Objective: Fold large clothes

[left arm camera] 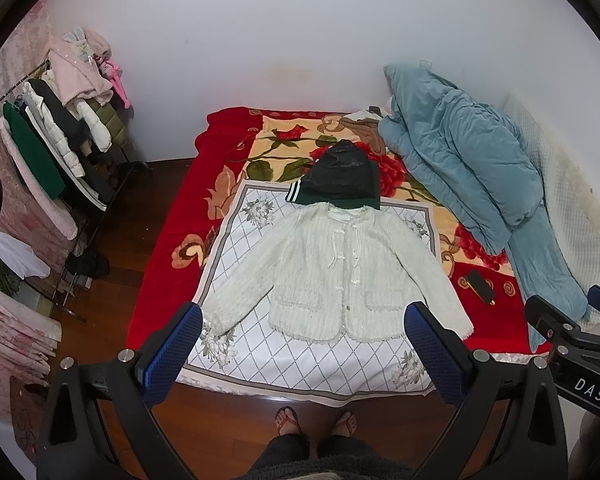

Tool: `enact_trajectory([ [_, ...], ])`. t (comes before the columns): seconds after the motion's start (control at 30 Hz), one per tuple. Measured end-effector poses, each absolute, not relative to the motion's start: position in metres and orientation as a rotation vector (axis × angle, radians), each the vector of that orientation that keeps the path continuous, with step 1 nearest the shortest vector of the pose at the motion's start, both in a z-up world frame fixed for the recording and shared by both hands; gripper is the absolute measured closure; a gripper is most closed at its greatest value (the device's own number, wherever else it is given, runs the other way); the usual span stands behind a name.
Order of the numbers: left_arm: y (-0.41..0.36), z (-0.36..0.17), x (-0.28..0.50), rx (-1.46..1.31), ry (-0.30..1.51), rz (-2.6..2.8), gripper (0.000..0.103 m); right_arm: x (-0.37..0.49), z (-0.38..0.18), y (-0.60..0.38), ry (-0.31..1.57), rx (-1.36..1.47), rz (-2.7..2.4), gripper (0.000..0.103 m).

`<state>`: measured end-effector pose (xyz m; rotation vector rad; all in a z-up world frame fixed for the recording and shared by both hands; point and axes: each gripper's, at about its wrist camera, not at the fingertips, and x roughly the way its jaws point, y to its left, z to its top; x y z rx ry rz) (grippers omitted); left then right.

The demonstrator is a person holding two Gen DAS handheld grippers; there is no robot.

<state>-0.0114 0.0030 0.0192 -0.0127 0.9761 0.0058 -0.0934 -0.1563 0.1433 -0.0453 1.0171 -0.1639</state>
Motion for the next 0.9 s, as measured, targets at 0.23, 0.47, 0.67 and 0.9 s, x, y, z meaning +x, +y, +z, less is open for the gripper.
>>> enact_trajectory([
  [0.23,0.0036,0.0196,-0.0104,-0.018,0.969,0.003,0.000,-0.0935,0.1436,-0.1593,1.010,-0.047,-0.157,0.000],
  [0.47,0.0051,0.0205,-0.0089,-0.020,0.968,0.004,0.000,-0.0937,0.1423,-0.1563,1.007,-0.047,-0.162,0.000],
  [0.67,0.0060,0.0207,-0.0096,-0.018,0.964,0.004,0.000,-0.0955,0.1404,-0.1556,1.003,-0.048,-0.161,0.000],
  [0.9,0.0061,0.0215,-0.0082,-0.018,0.963,0.002,0.000,-0.0967,0.1405,-0.1540,1.003,-0.050,-0.162,0.000],
])
